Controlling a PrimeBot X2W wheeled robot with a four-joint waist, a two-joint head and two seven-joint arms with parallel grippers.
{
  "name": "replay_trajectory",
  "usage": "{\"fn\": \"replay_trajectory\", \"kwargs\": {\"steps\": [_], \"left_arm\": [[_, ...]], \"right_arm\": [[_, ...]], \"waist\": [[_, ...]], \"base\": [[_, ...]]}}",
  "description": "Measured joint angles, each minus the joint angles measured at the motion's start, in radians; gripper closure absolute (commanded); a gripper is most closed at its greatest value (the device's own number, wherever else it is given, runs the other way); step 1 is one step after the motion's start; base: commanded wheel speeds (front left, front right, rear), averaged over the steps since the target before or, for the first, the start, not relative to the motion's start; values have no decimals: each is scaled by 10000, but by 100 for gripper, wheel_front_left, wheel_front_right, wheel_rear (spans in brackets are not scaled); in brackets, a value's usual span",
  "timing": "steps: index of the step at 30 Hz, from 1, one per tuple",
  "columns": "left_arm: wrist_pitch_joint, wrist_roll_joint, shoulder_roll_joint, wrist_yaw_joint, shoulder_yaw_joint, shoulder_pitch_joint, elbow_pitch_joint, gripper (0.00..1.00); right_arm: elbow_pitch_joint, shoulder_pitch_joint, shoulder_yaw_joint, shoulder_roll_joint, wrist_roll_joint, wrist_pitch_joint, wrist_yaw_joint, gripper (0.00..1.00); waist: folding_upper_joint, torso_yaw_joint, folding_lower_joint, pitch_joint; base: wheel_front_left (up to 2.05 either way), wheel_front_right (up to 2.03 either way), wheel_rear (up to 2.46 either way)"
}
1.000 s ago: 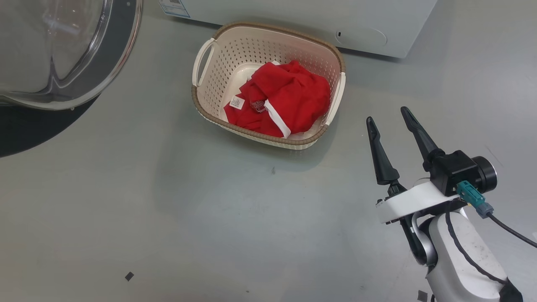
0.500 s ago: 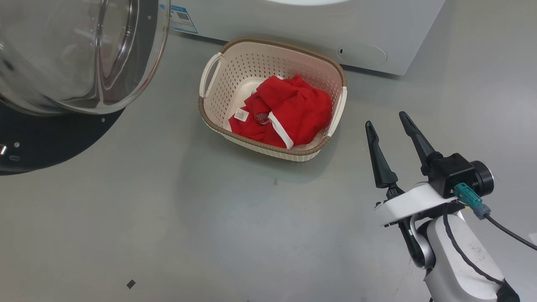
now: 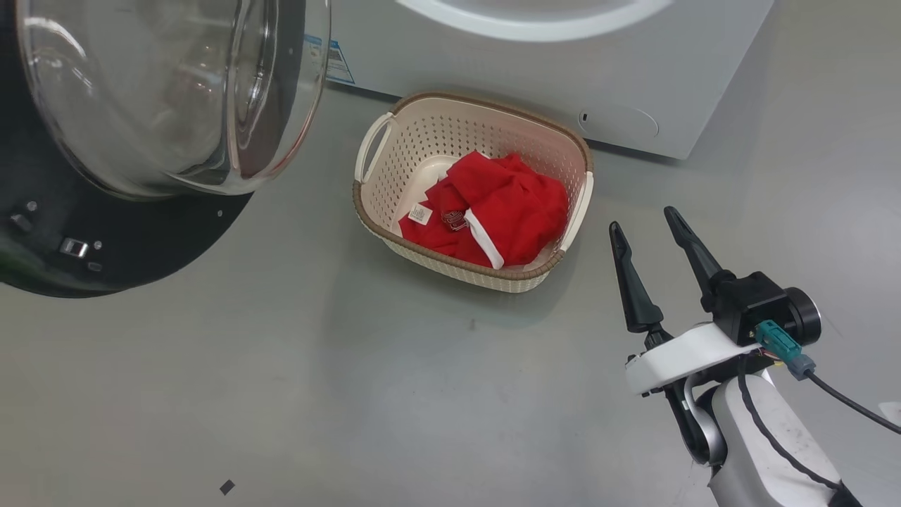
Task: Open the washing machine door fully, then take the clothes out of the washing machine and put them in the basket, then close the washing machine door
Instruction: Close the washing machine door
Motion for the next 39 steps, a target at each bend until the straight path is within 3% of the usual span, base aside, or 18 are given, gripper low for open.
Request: {"fn": "replay_trajectory", "kwargs": {"steps": [12, 28, 39], "left_arm": [[1185, -167, -777, -418, -328, 550, -447, 100], [2242, -731, -2080, -514, -412, 1073, -1473, 100], [2468, -800, -2543, -518, -581, 1613, -2533, 100]], "right_arm": [[56, 114, 46, 84, 79, -4, -2, 0], [56, 285, 48, 123, 167, -12, -4, 0], [56, 347, 21, 163, 180, -13, -75, 0]], "waist": [[0, 214, 0, -403], [0, 263, 0, -638], [0, 227, 0, -798]], "base": [[0, 0, 0], [0, 0, 0], [0, 0, 0]]}}
